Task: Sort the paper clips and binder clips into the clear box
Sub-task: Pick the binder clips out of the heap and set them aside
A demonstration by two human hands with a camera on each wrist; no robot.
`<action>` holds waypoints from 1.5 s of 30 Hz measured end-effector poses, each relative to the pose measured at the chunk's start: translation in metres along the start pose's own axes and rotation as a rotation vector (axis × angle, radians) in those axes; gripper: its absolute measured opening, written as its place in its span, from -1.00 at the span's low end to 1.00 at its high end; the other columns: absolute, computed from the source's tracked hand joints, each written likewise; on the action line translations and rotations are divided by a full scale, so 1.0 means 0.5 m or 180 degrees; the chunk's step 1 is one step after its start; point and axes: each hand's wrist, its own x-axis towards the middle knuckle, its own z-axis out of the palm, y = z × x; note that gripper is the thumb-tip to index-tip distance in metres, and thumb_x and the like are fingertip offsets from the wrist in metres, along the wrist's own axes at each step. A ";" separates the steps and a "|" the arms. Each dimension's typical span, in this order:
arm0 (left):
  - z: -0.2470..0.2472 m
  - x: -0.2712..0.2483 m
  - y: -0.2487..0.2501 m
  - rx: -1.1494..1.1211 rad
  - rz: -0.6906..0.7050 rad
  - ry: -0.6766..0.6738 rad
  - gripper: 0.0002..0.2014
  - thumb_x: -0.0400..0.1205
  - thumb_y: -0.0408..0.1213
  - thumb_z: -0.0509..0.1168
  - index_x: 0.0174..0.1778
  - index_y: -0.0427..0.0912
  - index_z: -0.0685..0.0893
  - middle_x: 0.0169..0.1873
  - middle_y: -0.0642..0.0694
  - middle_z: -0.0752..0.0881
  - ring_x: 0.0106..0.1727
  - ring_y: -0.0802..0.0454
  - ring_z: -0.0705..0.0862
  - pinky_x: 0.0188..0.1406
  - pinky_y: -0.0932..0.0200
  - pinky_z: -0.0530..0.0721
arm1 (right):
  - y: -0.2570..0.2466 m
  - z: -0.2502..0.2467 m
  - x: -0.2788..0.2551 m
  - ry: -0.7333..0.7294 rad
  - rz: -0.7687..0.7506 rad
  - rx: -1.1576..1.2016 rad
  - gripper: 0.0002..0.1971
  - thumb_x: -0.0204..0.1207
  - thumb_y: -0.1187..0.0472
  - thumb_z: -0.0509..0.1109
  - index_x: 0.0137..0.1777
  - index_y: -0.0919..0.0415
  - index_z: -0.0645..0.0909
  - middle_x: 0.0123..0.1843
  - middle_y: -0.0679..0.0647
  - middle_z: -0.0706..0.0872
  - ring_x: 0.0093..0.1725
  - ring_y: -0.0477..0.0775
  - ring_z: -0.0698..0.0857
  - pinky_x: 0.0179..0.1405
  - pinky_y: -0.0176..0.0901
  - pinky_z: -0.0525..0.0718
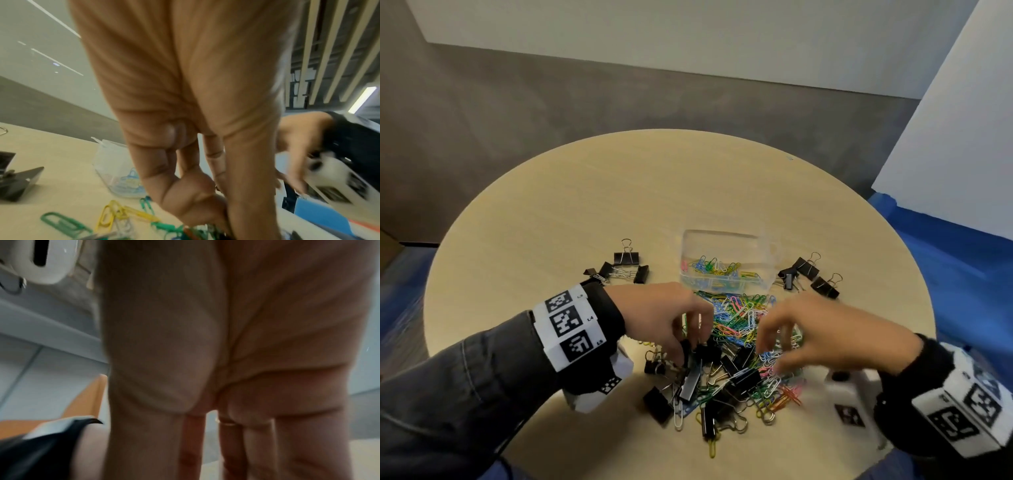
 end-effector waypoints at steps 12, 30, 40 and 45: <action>-0.104 -0.054 -0.118 0.0146 -0.0782 0.1517 -0.80 0.51 -0.42 0.45 -0.07 -0.06 0.65 -0.11 0.07 0.72 -0.21 0.15 0.68 -0.34 0.47 0.54 | -0.046 0.096 0.038 0.0238 -0.0343 -0.0813 -0.74 0.38 0.03 0.54 0.05 -0.02 0.66 -0.03 -0.13 0.49 -0.02 -0.06 0.53 -0.32 -0.33 0.39; -0.053 -0.034 -0.076 0.0194 -0.1161 -0.0012 -0.76 0.60 0.00 0.34 -0.22 -0.08 0.56 -0.32 0.06 0.80 -0.36 0.19 0.69 -0.25 0.25 0.56 | 0.069 -0.028 -0.003 0.0602 0.0040 0.0400 -0.81 0.38 0.02 0.59 -0.19 -0.06 0.60 -0.28 -0.07 0.73 -0.33 -0.19 0.66 -0.32 -0.33 0.62; -0.062 -0.045 -0.106 0.0522 -0.1894 -0.0423 -0.61 0.46 0.06 0.47 0.03 -0.14 0.68 -0.02 -0.12 0.82 -0.24 0.10 0.64 -0.15 0.19 0.52 | 0.213 -0.025 0.006 0.0330 0.1413 0.0162 -0.82 0.39 0.28 0.56 -0.19 0.06 0.60 -0.32 0.03 0.77 -0.51 -0.14 0.68 -0.47 -0.37 0.57; -0.063 -0.050 -0.109 0.0685 -0.2037 -0.0154 -0.62 0.40 -0.07 0.54 0.02 -0.20 0.71 -0.07 -0.10 0.80 -0.25 0.08 0.60 -0.32 0.27 0.50 | 0.225 -0.017 0.020 0.0600 0.1603 -0.0338 -0.76 0.39 0.24 0.55 -0.23 -0.04 0.53 -0.12 -0.02 0.65 -0.23 -0.06 0.64 -0.37 -0.36 0.46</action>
